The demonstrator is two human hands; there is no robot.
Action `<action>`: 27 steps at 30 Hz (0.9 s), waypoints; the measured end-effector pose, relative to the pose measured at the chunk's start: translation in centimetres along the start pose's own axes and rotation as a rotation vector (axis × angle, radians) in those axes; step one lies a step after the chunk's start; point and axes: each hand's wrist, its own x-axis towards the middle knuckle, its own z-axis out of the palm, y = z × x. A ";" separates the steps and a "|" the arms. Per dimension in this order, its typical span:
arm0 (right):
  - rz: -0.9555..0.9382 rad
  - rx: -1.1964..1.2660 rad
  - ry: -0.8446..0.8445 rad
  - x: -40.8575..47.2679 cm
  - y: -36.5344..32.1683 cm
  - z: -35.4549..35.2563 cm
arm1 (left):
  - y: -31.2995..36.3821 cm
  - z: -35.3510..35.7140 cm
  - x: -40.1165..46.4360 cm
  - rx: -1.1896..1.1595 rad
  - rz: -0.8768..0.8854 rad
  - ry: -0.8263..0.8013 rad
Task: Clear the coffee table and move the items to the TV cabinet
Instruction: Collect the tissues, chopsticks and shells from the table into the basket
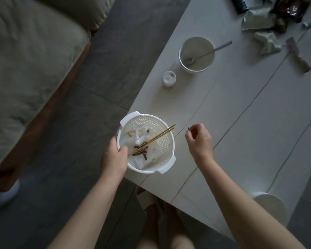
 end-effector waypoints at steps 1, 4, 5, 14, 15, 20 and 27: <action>-0.071 0.073 0.040 -0.8 -1.4 -0.7 | 0.4 0.0 -0.3 -0.002 -0.006 -0.002; -0.325 0.105 -0.069 -3.6 -5.6 -2.3 | 2.0 -0.2 -1.4 -0.033 -0.026 -0.008; -0.392 0.051 -0.145 -4.2 -6.6 -2.5 | 2.6 -0.3 -1.7 -0.054 -0.030 -0.014; -0.386 0.005 -0.051 0.2 -11.8 -4.1 | 6.4 -3.0 0.4 -0.059 -0.029 -0.037; -0.371 -0.002 -0.032 1.0 -12.0 -4.1 | 6.6 -3.5 1.1 -0.052 -0.021 -0.039; -0.300 -0.047 0.047 4.9 -14.1 -2.3 | 7.5 -6.2 5.5 0.014 0.053 -0.051; -0.221 -0.052 0.073 9.6 -18.3 2.1 | 10.5 -9.9 12.7 0.059 0.161 -0.053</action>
